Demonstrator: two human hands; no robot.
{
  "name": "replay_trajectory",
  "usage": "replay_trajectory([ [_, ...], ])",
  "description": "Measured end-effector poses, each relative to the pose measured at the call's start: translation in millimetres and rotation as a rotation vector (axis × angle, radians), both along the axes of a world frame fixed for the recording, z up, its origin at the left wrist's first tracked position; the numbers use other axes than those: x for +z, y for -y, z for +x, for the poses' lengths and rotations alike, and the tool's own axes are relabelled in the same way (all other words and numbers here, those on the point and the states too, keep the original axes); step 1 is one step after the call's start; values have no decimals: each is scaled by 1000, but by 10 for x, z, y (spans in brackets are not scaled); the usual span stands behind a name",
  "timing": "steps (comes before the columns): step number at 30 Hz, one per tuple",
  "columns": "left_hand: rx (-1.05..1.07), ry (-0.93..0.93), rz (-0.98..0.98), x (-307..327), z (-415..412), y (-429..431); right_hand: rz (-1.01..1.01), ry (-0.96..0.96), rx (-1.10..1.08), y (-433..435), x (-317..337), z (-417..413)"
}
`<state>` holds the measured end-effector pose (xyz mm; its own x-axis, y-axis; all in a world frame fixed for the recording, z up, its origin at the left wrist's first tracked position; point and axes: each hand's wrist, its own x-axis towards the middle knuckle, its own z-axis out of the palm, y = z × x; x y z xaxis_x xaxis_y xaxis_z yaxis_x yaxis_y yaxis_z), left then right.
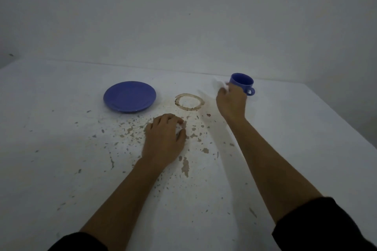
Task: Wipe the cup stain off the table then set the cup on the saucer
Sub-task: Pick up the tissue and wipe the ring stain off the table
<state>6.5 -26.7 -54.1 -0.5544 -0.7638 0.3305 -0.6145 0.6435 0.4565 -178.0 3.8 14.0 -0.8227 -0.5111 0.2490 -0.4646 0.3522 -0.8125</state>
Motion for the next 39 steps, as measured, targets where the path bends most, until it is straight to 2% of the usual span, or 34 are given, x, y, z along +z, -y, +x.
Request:
replay_trajectory([
  [2, -1, 1, -17, -8, -1, 5, 96, -216, 91, 98, -50, 6],
  [4, 1, 2, -13, -22, 5, 20, 250, -356, 219, 132, -167, 27],
  [6, 8, 7, -3, -26, 1, 29, 462, -403, 316, 95, -298, 47],
  [8, 21, 26, 2, -31, -15, 33, 567, -348, 377, 26, -392, 58],
  [10, 39, 53, -11, -35, -36, 30, 599, -314, 420, -24, -417, 77],
  [17, 42, 82, -45, -47, -59, 28, 723, -400, 546, -151, -377, 81],
  [21, 48, 116, -22, -37, -83, 31, 792, -426, 505, -91, -334, 43],
  [25, 53, 107, -26, -27, -68, 23, 773, -408, 461, 79, -318, 108],
  [31, 41, 86, -45, -42, -55, 20, 801, -446, 568, -74, -349, 257],
  [35, 39, 78, -53, -35, -51, 15, 799, -374, 448, -83, -288, 114],
  [39, 35, 87, -45, -32, -53, 16, 743, -431, 438, 30, -325, 289],
])
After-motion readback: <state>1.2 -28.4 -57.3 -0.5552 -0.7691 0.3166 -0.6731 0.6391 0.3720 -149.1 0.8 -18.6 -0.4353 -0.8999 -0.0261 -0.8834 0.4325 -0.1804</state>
